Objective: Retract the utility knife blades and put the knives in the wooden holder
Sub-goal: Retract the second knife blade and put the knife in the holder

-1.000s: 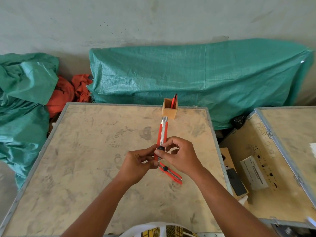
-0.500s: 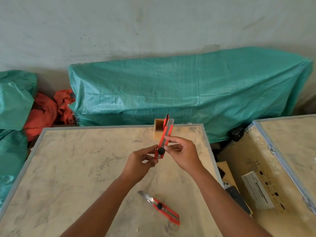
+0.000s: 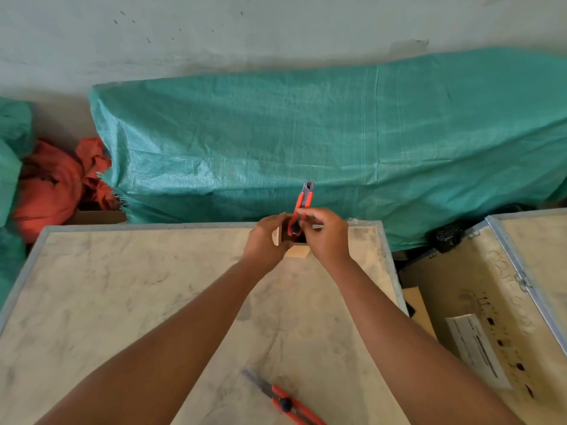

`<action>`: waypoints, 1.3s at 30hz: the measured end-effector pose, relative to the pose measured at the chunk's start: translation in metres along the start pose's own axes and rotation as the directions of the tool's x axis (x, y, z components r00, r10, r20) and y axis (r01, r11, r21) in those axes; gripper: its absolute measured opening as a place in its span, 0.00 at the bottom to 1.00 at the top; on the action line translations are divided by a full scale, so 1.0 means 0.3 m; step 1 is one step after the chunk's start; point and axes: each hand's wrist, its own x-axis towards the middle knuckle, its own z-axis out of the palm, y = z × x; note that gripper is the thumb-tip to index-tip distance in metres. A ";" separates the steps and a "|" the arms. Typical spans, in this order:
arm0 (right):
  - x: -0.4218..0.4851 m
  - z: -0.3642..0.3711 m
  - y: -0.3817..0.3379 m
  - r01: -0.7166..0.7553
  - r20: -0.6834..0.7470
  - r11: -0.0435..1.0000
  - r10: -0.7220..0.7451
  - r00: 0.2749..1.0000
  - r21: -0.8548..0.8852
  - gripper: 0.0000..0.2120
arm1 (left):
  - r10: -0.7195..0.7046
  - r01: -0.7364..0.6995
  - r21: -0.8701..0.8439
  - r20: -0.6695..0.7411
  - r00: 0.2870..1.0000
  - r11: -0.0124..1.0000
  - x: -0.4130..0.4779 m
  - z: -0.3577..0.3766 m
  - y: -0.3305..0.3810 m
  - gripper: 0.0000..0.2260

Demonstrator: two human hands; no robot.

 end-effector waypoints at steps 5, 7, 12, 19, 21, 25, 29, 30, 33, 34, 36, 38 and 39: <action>-0.002 0.063 0.038 0.039 0.064 0.997 -0.035 0.997 -0.065 0.17 | -0.110 0.104 0.075 0.081 0.991 0.992 0.033 0.040 -0.053 0.24; -0.002 0.074 0.040 0.070 0.077 0.993 -0.062 0.995 -0.094 0.17 | -0.125 0.121 0.056 0.077 0.989 0.991 0.042 0.052 -0.074 0.18; -0.007 0.081 0.041 0.049 0.102 0.988 -0.033 0.994 -0.150 0.18 | -0.136 0.134 0.036 0.048 0.990 0.990 0.042 0.065 -0.085 0.16; -0.022 0.050 0.023 0.060 0.092 0.992 -0.049 0.995 -0.115 0.18 | -0.151 0.149 0.044 0.041 0.988 0.988 0.021 0.065 -0.081 0.19; -0.036 0.030 0.018 0.062 0.084 0.992 -0.052 0.995 -0.114 0.19 | -0.172 0.170 0.045 0.033 0.985 0.984 0.002 0.060 -0.069 0.26; -0.104 -0.025 0.000 0.036 0.079 0.995 -0.029 0.996 -0.096 0.17 | -0.188 0.188 -0.005 -0.003 0.982 0.982 -0.070 0.043 -0.039 0.28; -0.219 -0.088 -0.020 0.016 0.126 0.995 -0.003 0.992 -0.103 0.16 | -0.222 0.222 -0.007 -0.012 0.975 0.975 -0.193 0.035 -0.021 0.24; -0.252 -0.103 -0.027 0.012 0.136 0.995 0.002 0.991 -0.101 0.16 | -0.232 0.232 -0.001 -0.010 0.973 0.973 -0.230 0.035 -0.020 0.24; -0.352 -0.147 -0.044 -0.010 0.192 0.995 0.029 0.981 -0.101 0.15 | -0.255 0.255 0.021 -0.030 0.967 0.967 -0.353 0.037 -0.021 0.24; -0.387 -0.161 -0.047 -0.017 0.223 0.994 0.041 0.974 -0.110 0.15 | -0.257 0.258 0.020 -0.039 0.966 0.966 -0.400 0.040 -0.025 0.23; -0.457 -0.187 -0.047 -0.043 0.297 0.993 0.075 0.952 -0.114 0.14 | -0.262 0.262 -0.004 -0.042 0.964 0.965 -0.503 0.054 -0.045 0.24; -0.527 -0.211 -0.041 -0.085 0.392 0.990 0.123 0.912 -0.114 0.13 | -0.284 0.283 -0.031 -0.042 0.958 0.959 -0.613 0.082 -0.079 0.24; -0.561 -0.220 -0.036 -0.106 0.438 0.987 0.149 0.887 -0.122 0.13 | -0.307 0.305 -0.041 -0.046 0.951 0.951 -0.667 0.101 -0.103 0.24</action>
